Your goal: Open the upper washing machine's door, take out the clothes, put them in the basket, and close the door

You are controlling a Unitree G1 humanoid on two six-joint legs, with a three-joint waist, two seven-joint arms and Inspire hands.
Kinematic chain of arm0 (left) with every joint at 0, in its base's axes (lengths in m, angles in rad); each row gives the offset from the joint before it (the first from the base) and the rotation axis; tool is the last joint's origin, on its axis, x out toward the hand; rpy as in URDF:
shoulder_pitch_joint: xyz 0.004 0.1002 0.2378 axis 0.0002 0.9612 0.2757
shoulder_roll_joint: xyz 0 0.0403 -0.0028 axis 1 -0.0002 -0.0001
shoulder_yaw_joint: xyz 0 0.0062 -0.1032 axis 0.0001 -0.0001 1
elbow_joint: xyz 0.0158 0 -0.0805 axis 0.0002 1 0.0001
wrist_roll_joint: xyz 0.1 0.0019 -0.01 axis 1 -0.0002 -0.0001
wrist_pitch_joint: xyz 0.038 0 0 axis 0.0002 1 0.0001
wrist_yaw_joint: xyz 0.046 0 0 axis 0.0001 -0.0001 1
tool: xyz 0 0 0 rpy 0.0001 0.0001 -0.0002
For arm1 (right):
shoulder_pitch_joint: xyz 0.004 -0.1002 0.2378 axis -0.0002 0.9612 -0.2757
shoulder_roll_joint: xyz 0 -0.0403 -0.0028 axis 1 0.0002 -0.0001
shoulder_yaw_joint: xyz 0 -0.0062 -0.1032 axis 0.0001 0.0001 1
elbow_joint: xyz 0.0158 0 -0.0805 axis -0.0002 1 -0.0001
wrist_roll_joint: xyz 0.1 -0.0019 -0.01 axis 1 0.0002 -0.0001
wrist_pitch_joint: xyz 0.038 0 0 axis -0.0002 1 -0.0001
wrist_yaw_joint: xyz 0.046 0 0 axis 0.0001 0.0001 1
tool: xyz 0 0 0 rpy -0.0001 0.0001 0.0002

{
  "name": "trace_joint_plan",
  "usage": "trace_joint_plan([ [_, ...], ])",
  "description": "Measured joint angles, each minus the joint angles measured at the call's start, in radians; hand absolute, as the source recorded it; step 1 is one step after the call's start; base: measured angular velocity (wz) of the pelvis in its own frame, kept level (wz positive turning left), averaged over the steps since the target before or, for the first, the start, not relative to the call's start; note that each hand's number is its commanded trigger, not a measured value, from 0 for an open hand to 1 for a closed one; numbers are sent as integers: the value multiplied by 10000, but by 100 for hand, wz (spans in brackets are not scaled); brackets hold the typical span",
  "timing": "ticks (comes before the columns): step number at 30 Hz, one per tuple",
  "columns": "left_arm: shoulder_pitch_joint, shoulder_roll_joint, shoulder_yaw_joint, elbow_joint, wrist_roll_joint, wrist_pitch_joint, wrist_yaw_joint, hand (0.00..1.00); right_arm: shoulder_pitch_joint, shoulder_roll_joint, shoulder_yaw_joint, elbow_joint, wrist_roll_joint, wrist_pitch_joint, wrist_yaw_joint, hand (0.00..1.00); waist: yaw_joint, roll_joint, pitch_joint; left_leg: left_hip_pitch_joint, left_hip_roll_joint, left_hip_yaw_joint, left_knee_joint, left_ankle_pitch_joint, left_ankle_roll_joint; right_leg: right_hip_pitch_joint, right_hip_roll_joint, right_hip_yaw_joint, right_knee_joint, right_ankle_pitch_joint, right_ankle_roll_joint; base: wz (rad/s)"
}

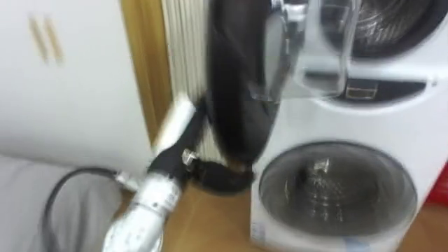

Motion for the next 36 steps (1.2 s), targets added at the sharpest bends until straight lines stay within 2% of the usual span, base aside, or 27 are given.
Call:
trace_joint_plan([
  [1,-62,48,-214,10,-112,-12,-258,0,0,199,257,1,-126,9,68,0,-142,-66,22,126,-135,-279,-272,105,144,38,144,203,-207,96,-17,-67],
  [3,-79,209,-620,69,-179,-23,-700,0,-2,378,425,-9,-228,-73,260,0,-512,-325,107,181,-99,-284,-415,148,221,190,280,276,-417,151,-36,-39],
  [4,-78,206,-925,112,-161,-29,-1000,0,-1,370,415,-11,-249,-95,335,0,-688,-474,116,164,-53,-176,-503,147,222,245,333,275,-556,182,-48,-21],
  [8,-90,227,-1672,445,-163,-280,-1785,0,-91,325,411,-7,-186,-106,387,0,-848,-690,233,98,152,-31,-577,83,112,281,595,241,-1128,472,-122,-17],
  [11,-89,288,-1865,990,-166,-351,-2147,0,-213,332,418,12,-166,-132,378,0,-812,-632,214,138,209,-68,-657,51,53,272,722,315,-1278,468,-127,-11],
  [16,-88,379,-1980,1180,-167,-388,-2341,0,-426,333,428,123,168,-326,258,0,-812,-549,221,142,256,-264,-764,12,-18,312,817,311,-1470,436,-150,-3],
  [18,-86,379,-2010,1193,-170,-485,-2403,0,-492,331,436,285,358,-326,202,0,-789,-549,221,219,264,-275,-819,8,-26,398,843,324,-1545,428,-150,-3],
  [20,-82,377,-2007,1398,-168,-736,-2462,0,-536,335,447,369,430,-328,191,0,-745,-551,223,359,263,-274,-884,3,-36,497,877,396,-1619,424,-154,-11],
  [25,42,378,-2007,1569,-167,-779,-2512,0,-541,319,504,369,515,-328,191,0,-570,-550,222,458,263,-297,-926,-35,-87,522,934,540,-1607,411,-159,-10],
  [33,193,346,-2007,1935,-168,-868,-2552,0,-544,326,503,355,465,-329,154,0,-559,-516,200,473,282,-314,-916,-37,-96,527,962,544,-1592,422,-184,0],
  [36,195,347,-2007,2186,-168,-833,-2604,0,-544,439,510,345,466,-318,76,0,-564,-508,194,474,285,-313,-917,-39,-100,521,975,546,-1593,422,-184,0],
])
